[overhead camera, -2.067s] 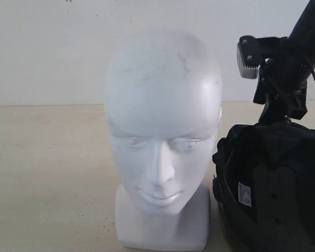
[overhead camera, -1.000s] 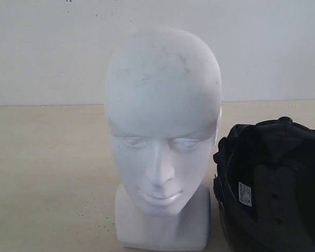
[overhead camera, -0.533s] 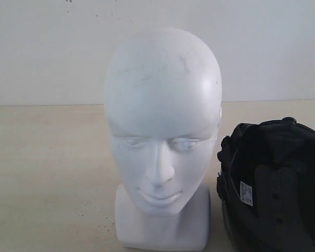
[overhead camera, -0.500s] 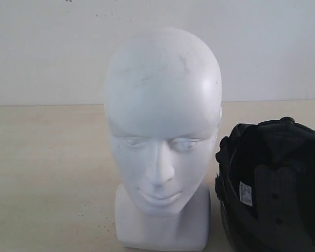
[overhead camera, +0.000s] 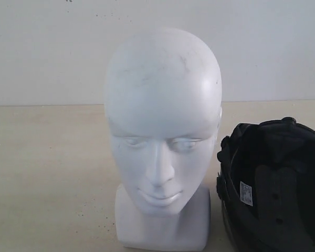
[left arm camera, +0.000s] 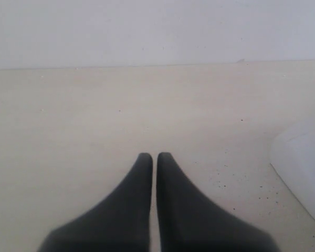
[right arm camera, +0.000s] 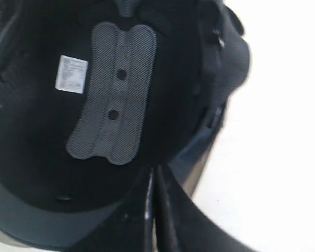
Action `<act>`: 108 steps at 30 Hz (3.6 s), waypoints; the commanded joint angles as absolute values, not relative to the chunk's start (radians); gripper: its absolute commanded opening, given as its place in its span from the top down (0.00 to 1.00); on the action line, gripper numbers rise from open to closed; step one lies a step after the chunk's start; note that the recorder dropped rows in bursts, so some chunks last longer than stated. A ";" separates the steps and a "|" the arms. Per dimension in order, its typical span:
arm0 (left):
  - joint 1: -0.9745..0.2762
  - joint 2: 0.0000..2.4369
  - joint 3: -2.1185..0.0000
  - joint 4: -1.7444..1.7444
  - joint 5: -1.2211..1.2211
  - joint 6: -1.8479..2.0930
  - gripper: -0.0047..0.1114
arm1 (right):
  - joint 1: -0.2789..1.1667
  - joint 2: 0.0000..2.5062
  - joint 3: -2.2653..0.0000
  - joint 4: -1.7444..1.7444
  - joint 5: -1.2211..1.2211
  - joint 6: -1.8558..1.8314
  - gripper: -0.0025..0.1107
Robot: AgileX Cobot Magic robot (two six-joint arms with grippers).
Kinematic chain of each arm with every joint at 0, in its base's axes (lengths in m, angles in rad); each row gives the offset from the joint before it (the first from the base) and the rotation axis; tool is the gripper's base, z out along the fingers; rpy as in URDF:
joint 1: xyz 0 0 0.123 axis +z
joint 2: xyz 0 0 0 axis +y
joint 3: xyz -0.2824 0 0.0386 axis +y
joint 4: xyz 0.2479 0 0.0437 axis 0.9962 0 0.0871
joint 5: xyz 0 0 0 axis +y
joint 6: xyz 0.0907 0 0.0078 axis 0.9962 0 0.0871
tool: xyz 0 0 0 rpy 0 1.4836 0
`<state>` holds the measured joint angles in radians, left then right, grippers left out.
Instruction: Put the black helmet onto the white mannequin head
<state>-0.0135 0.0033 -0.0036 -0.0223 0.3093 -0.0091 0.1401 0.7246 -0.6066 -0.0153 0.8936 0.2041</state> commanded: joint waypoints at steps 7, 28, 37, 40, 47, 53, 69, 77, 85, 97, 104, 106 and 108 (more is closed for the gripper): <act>-0.013 0.000 0.000 -0.030 0.307 -0.008 0.92 | 0.139 0.959 -0.603 -0.105 0.794 0.219 0.98; -0.010 0.000 0.000 -0.030 0.305 -0.008 0.92 | 0.139 1.078 -0.634 -0.253 0.722 0.264 0.98; -0.010 0.000 0.000 -0.030 0.307 -0.008 0.92 | 0.139 1.001 -0.774 0.150 0.883 -0.239 0.98; -0.010 0.000 0.000 -0.030 0.307 -0.008 0.92 | 0.139 0.968 -0.779 0.202 0.907 -0.276 0.98; -0.010 0.000 0.000 -0.030 0.307 -0.008 0.92 | 0.139 0.880 -0.779 0.392 0.998 -0.385 0.98; -0.010 0.000 0.000 -0.030 0.307 -0.008 0.92 | 0.139 0.873 -0.779 0.446 1.163 -0.441 0.98; -0.010 0.000 0.000 -0.030 0.307 -0.008 0.92 | 0.176 0.870 -0.779 0.642 1.221 -0.490 0.97; -0.010 0.000 0.000 -0.030 0.307 -0.008 0.92 | 0.577 0.903 -0.779 0.511 0.883 -0.259 0.98; -0.010 0.000 0.000 -0.030 0.307 -0.008 0.92 | 0.730 1.056 -0.779 -0.139 0.843 0.373 0.98; -0.010 0.000 0.000 -0.030 0.307 -0.008 0.92 | 0.730 1.094 -0.779 -0.073 0.856 0.376 0.48; -0.010 0.000 0.000 -0.030 0.307 -0.008 0.92 | 0.730 1.165 -0.779 -0.073 0.862 0.289 0.43; -0.010 0.000 0.000 -0.030 0.307 -0.008 0.92 | 0.730 1.195 -0.779 -0.075 0.840 0.283 0.43; -0.010 0.000 0.000 -0.030 0.307 -0.008 0.92 | 0.730 1.224 -0.779 -0.088 0.801 0.283 0.43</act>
<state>-0.0116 0.0033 -0.0036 -0.0223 0.3093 -0.0091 0.7272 1.1941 -0.7749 -0.0712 0.8478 0.2972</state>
